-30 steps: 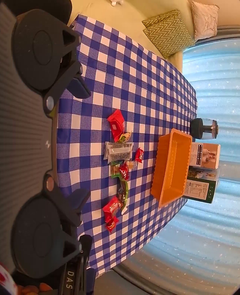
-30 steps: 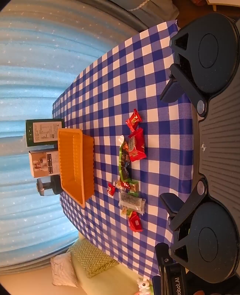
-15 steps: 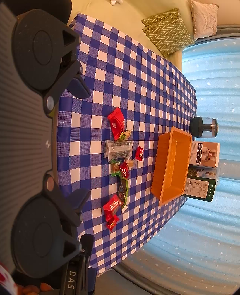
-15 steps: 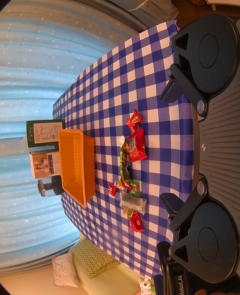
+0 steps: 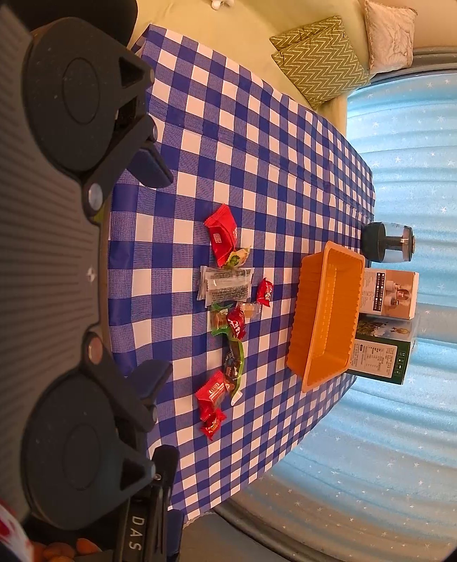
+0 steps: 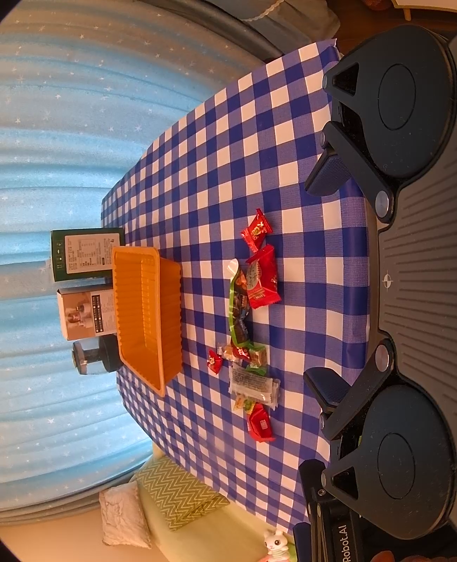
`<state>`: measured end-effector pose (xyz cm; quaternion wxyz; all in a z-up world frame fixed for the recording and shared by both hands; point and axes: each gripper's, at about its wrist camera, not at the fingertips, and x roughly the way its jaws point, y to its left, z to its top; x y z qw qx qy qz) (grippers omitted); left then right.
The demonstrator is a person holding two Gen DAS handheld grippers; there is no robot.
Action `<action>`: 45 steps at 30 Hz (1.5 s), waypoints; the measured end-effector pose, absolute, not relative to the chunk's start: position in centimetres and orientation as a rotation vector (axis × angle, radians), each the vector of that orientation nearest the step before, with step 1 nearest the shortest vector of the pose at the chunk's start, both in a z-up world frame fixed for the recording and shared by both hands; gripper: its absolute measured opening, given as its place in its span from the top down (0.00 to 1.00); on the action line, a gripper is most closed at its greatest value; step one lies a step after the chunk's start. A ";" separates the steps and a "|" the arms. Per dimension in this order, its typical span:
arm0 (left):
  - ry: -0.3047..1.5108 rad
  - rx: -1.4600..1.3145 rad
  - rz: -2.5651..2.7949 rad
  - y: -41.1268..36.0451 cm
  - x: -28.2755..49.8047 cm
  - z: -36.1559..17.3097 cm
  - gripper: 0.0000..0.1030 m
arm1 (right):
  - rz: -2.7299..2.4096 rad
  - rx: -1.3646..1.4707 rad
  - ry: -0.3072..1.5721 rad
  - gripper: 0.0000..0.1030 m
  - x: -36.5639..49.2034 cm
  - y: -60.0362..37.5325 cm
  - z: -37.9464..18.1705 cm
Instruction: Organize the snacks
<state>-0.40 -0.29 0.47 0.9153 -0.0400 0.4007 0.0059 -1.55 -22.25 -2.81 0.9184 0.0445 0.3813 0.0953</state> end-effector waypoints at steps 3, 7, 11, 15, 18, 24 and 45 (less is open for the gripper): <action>0.825 -0.083 0.011 -0.4 -0.4 0.5 0.00 | 0.196 0.092 0.784 0.00 -1.5 -22.2 -2.8; 0.825 -0.083 0.011 -0.4 -0.4 0.5 0.00 | 0.197 0.092 0.783 0.00 -1.5 -22.2 -2.8; 0.826 -0.083 0.009 -0.5 -0.4 0.4 0.00 | 0.196 0.093 0.784 0.00 -1.5 -22.2 -2.8; 0.825 -0.083 0.008 -0.5 -0.4 0.4 0.00 | 0.198 0.096 0.782 0.00 -1.5 -22.3 -2.7; 0.825 -0.083 0.008 -0.6 -0.4 0.4 0.00 | 0.198 0.097 0.783 0.00 -1.5 -22.3 -2.7; 0.825 -0.085 0.007 -0.6 -0.4 0.4 0.00 | 0.198 0.097 0.783 0.00 -1.5 -22.3 -2.7; 0.825 -0.087 0.007 -0.6 -0.5 0.3 0.00 | 0.198 0.096 0.783 0.00 -1.5 -22.3 -2.8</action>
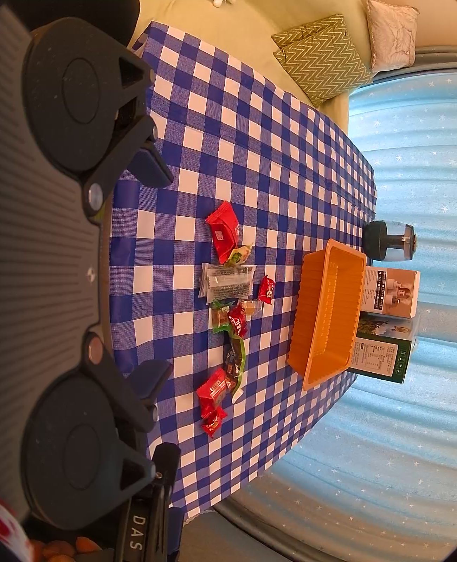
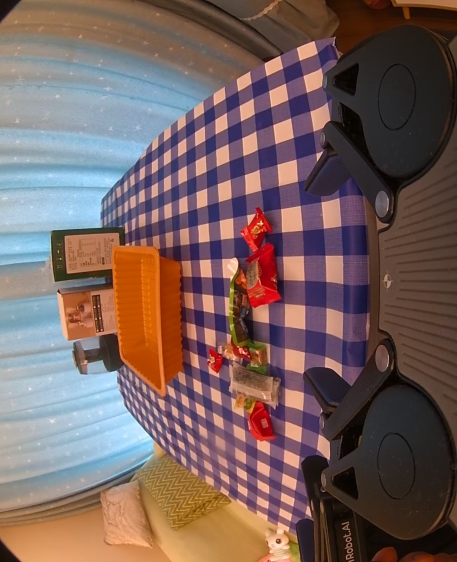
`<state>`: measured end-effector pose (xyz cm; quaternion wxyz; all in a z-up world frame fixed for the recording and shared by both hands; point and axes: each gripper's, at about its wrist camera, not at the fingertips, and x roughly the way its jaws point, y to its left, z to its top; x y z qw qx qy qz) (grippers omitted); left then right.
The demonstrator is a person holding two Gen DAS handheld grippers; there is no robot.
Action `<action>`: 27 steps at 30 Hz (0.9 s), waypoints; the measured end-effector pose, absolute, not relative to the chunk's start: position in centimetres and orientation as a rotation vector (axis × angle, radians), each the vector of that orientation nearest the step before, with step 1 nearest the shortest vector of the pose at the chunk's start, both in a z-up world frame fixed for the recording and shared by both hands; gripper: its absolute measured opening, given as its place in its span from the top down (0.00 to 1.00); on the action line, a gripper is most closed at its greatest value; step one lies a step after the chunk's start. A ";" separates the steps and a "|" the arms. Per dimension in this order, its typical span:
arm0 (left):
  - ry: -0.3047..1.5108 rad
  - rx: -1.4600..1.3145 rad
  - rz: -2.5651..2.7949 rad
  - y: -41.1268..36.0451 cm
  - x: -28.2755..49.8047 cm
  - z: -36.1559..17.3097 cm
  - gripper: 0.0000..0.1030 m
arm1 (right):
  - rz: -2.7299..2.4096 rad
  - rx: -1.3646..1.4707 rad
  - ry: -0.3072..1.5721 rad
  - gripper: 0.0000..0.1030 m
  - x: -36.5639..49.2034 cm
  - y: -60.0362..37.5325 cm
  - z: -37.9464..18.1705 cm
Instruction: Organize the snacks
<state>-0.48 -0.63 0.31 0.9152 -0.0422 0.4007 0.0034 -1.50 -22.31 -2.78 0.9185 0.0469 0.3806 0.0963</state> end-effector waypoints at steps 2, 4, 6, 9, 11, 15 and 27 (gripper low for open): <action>0.826 -0.087 0.008 -0.6 -0.5 0.3 0.00 | 0.198 0.096 0.783 0.00 -1.5 -22.3 -2.8; 0.826 -0.089 0.008 -0.8 -0.5 0.3 0.00 | 0.198 0.097 0.783 0.00 -1.5 -22.3 -2.8; 0.828 -0.093 0.006 -0.8 -0.4 0.2 0.00 | 0.198 0.098 0.782 0.00 -1.5 -22.3 -2.8; 0.829 -0.095 0.004 -0.8 -0.4 0.2 0.00 | 0.192 0.101 0.777 0.00 -1.5 -22.3 -2.9; 0.829 -0.101 0.002 -0.7 -0.3 0.1 0.00 | 0.184 0.105 0.769 0.00 -1.5 -22.4 -3.0; 0.832 -0.106 0.001 -0.5 -0.1 -0.1 0.00 | 0.175 0.111 0.756 0.01 -1.2 -22.6 -3.1; 0.835 -0.115 -0.048 -0.1 2.5 -1.0 0.06 | 0.138 0.137 0.749 0.01 0.6 -23.6 -4.3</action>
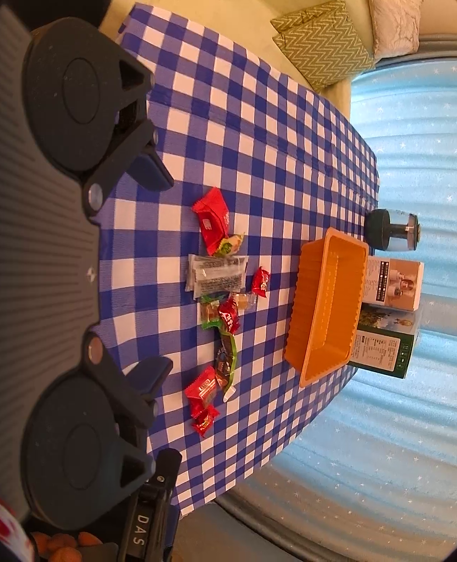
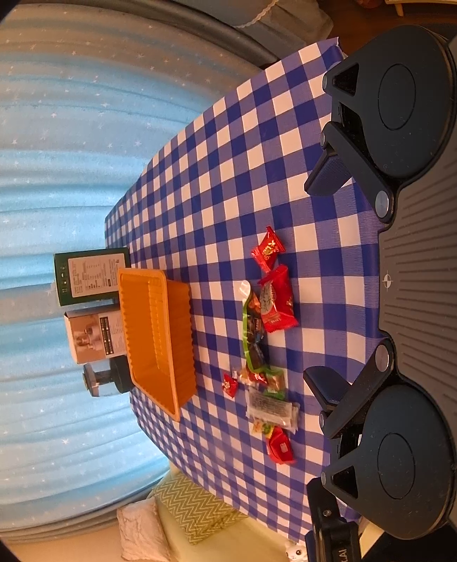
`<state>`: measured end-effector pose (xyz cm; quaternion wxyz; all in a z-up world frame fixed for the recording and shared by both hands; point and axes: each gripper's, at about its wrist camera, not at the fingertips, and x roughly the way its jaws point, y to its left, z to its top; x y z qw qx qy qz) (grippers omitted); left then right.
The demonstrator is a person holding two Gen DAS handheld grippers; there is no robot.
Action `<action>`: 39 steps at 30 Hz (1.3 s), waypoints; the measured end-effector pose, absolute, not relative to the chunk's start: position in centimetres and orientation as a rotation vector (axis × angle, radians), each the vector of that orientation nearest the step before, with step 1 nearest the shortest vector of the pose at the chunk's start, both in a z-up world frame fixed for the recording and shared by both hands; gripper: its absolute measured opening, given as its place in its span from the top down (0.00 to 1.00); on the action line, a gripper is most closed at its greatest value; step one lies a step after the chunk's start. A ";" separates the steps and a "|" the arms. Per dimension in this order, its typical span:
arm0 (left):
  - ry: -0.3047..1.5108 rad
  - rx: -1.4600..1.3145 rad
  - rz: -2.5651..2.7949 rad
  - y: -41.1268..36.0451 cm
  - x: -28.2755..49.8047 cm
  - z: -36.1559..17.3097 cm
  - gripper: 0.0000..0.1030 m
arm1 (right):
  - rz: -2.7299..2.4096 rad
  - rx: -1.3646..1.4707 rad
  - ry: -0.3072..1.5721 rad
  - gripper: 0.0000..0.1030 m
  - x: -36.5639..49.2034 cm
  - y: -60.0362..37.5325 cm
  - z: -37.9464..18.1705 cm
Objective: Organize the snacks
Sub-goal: 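Lower the left gripper onto the clear packet of dark sticks while the right gripper grasps the red packet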
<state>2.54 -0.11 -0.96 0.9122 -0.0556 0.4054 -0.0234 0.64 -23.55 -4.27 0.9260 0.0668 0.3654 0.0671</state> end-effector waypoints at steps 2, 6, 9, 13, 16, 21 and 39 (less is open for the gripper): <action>0.838 -0.117 -0.054 -0.1 3.1 -1.2 0.06 | 0.134 0.145 0.748 0.01 1.0 -23.7 -4.5; 0.849 -0.116 -0.079 -0.2 4.4 -1.6 0.09 | 0.123 0.166 0.751 0.02 2.1 -24.1 -5.0; 0.858 -0.119 -0.094 -0.3 5.2 -2.1 0.12 | 0.115 0.195 0.758 0.14 3.0 -24.5 -5.5; 0.874 -0.108 -0.101 -0.6 6.5 -3.2 0.15 | 0.129 0.234 0.768 0.17 4.3 -24.5 -6.3; 0.887 -0.103 -0.097 -0.6 7.4 -4.1 0.15 | 0.165 0.266 0.769 0.17 5.3 -23.8 -6.9; 0.905 -0.115 -0.081 -0.3 8.9 -5.3 0.15 | 0.187 0.296 0.791 0.17 7.5 -22.5 -8.3; 0.953 -0.177 -0.055 1.0 10.9 -8.4 0.15 | 0.105 0.281 0.837 0.41 12.4 -21.3 -11.1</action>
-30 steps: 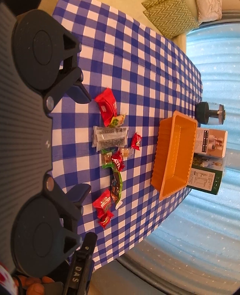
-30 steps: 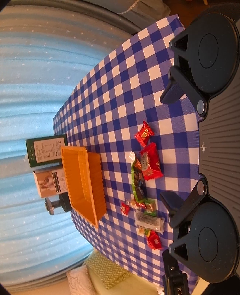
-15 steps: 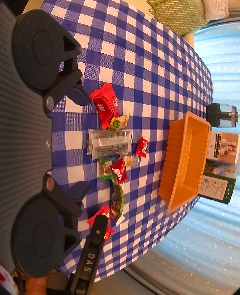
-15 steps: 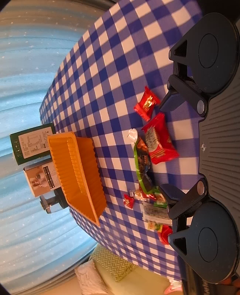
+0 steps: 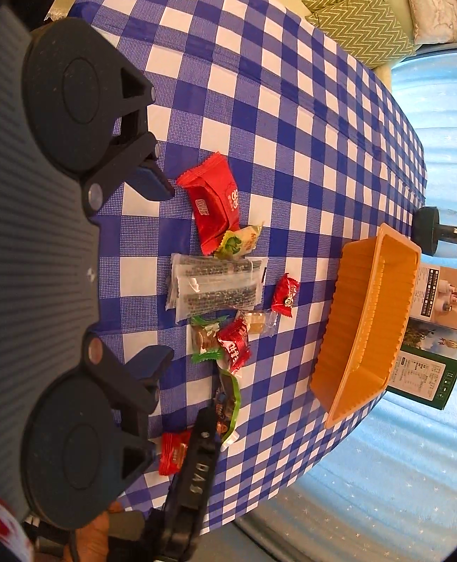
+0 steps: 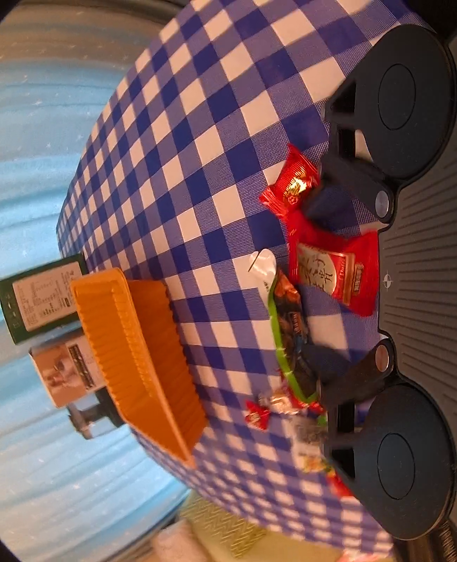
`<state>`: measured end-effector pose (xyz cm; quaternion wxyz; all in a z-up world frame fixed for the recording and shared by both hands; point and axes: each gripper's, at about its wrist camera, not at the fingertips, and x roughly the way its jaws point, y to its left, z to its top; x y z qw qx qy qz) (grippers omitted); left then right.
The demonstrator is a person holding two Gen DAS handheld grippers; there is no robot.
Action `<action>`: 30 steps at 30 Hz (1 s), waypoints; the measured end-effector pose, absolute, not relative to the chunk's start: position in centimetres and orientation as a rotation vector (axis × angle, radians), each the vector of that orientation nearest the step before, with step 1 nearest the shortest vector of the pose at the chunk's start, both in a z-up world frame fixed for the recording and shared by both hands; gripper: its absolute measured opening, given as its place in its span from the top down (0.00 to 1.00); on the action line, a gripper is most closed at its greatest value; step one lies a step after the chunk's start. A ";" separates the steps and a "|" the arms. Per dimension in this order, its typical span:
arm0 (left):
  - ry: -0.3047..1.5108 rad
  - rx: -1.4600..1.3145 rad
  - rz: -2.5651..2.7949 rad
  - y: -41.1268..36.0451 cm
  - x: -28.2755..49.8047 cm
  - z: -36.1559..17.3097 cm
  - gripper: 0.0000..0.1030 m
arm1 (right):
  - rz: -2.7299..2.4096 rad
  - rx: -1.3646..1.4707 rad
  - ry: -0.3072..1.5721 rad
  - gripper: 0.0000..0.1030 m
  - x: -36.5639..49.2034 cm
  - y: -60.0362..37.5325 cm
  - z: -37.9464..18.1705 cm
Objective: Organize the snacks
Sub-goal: 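Lower the left gripper onto the clear packet of dark sticks while the right gripper grasps the red packet, then lift the clear packet with the left gripper while the right gripper lifts the red packet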
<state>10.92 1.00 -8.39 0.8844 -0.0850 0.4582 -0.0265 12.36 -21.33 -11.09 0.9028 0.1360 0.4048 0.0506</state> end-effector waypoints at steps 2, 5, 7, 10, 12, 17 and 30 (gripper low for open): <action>0.955 -0.179 -0.062 1.0 11.0 -8.6 0.15 | 0.100 0.240 0.833 0.51 12.1 -21.1 -11.2; 0.951 -0.177 -0.072 0.8 11.1 -8.7 0.15 | 0.097 0.187 0.829 0.59 11.7 -20.7 -11.3; 0.946 -0.170 -0.078 0.5 11.2 -8.7 0.16 | 0.100 0.167 0.823 0.60 11.4 -20.6 -11.4; 0.935 -0.156 -0.090 0.3 11.4 -8.6 0.23 | 0.110 0.168 0.820 0.61 11.0 -20.5 -11.5; 0.921 -0.147 -0.100 0.2 11.7 -8.6 0.28 | 0.115 0.169 0.819 0.62 10.7 -20.6 -11.5; 0.883 -0.113 -0.124 -0.2 12.7 -8.5 0.41 | 0.126 0.181 0.820 0.62 10.6 -20.8 -11.1; 0.878 0.059 -0.122 -2.0 15.1 -10.3 0.64 | 0.136 0.137 0.834 0.62 11.1 -20.5 -11.3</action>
